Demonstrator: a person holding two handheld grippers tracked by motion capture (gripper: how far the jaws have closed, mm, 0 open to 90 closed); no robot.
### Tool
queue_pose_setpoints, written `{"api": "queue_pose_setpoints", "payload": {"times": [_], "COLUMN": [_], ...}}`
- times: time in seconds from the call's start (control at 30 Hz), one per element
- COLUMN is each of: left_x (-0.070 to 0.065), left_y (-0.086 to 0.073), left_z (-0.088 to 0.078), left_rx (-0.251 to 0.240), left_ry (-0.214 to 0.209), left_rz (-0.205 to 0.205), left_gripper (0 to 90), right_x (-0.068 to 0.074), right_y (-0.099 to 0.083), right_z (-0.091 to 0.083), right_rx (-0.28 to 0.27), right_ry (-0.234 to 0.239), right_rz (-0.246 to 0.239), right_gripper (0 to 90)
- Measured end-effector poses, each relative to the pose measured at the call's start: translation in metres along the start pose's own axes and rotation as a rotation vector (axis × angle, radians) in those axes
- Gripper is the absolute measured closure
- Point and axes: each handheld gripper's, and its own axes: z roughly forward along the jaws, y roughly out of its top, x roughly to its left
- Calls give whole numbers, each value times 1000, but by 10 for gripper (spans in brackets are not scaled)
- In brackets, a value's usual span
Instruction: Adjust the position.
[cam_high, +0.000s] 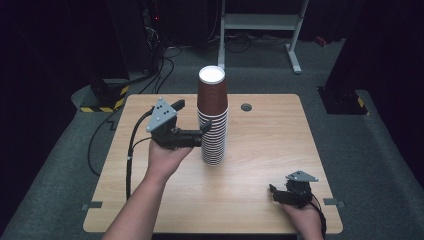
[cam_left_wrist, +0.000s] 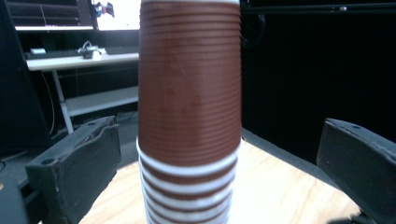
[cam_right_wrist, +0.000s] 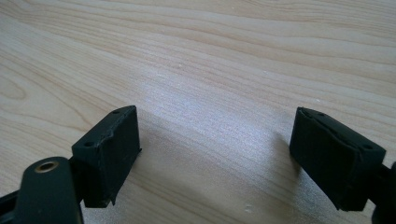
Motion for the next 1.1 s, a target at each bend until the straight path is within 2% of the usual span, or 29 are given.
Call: {"api": "queue_pose_setpoints", "payload": {"times": [0.13, 0.27, 0.33, 0.43, 0.5, 0.6, 0.67, 0.8, 0.87, 0.97, 1.1], "left_x": [-2, 2, 4, 5, 6, 4, 3, 3, 5, 10, 13], "left_y": [6, 15, 22, 24, 25, 26, 25, 25, 27, 25, 20], "left_z": [12, 21, 29, 36, 44, 48, 52, 57, 60, 64, 69], "left_rx": [3, -15, -19, -10, -5, -3, 10, -9, -7, 8, 30], "left_ry": [9, 12, 27, 31, 26, 38, 42, 45, 48, 34, 19], "left_rz": [21, 5, 20, 14, -7, 8, 2, -14, -5, -32, -20], "left_gripper": [2, 2, 1, 1, 1, 1, 1, 1, 1, 1, 5], "right_x": [0, 0, -1, -1, -1, -1, -1, -1, -1, -1, -1], "right_y": [-1, -1, 0, 0, 0, 0, 0, 0, 0, 0, 1], "right_z": [-1, -1, 0, 0, 0, 0, 0, 0, 0, 0, 1], "right_rx": [-2, -2, -2, -1, -1, -1, -2, -1, 0, 0, -1], "right_ry": [4, 5, 9, 11, 12, 14, 15, 15, 14, 12, 7], "right_rz": [-6, -5, -7, -9, -10, -9, -12, -13, -13, -10, -10], "right_gripper": [157, 157, 156, 157, 157, 157, 157, 157, 157, 157, 157]}}
